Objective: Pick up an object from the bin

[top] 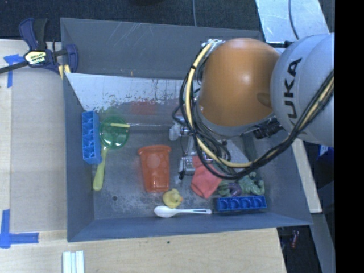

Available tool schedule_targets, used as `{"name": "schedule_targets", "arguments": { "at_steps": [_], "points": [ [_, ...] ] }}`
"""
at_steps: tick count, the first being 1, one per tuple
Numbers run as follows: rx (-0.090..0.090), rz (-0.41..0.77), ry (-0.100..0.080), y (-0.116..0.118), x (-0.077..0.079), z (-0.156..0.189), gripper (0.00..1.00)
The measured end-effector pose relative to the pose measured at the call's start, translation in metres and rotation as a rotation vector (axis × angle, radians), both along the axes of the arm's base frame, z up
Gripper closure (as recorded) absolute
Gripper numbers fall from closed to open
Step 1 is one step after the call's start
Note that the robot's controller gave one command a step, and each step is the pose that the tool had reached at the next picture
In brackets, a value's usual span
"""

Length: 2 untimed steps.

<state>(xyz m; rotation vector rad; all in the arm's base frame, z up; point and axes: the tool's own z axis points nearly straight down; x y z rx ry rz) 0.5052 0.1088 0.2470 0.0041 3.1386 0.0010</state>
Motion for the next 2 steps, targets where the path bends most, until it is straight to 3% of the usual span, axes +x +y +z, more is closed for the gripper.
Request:
{"name": "schedule_targets", "arguments": {
  "at_steps": [1,2],
  "points": [
    [0.000,0.000,0.000,0.000,0.000,0.000,0.00],
    [0.001,0.057,-0.009,-0.024,0.025,-0.056,0.00]
  ]
}}
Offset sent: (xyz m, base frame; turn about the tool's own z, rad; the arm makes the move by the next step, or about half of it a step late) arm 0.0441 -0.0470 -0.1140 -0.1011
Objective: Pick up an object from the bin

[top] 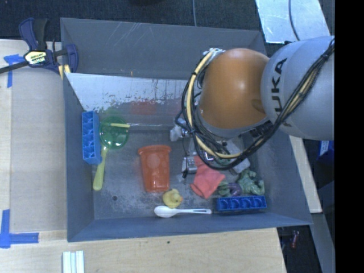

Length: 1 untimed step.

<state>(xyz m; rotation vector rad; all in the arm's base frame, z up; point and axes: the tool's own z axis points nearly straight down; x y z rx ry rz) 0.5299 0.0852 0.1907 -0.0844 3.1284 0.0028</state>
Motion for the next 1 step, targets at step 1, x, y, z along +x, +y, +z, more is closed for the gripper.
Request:
{"name": "schedule_targets", "arguments": {
  "at_steps": [1],
  "points": [
    [-0.001,0.102,-0.001,-0.0292,-0.0250,-0.0703,0.00]
  ]
}}
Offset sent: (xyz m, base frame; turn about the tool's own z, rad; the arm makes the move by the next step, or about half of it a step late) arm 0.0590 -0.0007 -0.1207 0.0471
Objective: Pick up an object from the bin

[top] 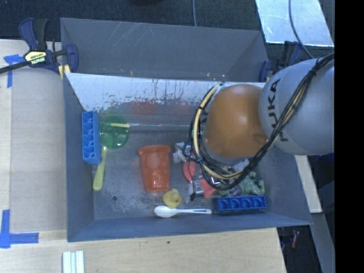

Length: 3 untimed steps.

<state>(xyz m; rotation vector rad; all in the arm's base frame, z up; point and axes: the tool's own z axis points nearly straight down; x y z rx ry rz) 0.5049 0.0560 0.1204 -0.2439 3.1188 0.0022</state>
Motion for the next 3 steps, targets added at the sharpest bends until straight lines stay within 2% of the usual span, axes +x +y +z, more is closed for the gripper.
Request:
{"name": "schedule_targets", "arguments": {
  "at_steps": [1,2,3],
  "points": [
    [-0.004,-0.025,0.016,0.000,0.008,-0.022,0.00],
    [-0.001,-0.032,0.003,0.010,0.028,-0.019,0.00],
    [0.002,-0.178,0.002,-0.035,0.070,-0.024,0.00]
  ]
}}
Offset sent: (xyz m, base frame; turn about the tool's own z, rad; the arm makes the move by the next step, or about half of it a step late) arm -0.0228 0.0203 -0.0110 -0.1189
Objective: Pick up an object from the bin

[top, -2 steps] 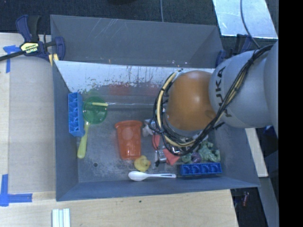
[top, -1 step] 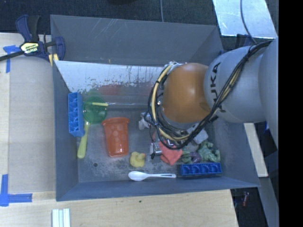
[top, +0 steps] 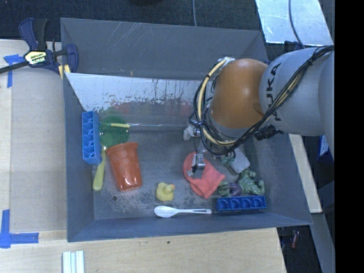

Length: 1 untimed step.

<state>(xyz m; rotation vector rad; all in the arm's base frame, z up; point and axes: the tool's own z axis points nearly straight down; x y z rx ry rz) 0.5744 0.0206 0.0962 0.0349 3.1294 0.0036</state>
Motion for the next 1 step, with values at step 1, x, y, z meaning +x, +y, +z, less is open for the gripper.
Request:
{"name": "schedule_targets", "arguments": {
  "at_steps": [1],
  "points": [
    [0.000,0.133,0.007,-0.0103,-0.0349,0.0391,0.00]
  ]
}}
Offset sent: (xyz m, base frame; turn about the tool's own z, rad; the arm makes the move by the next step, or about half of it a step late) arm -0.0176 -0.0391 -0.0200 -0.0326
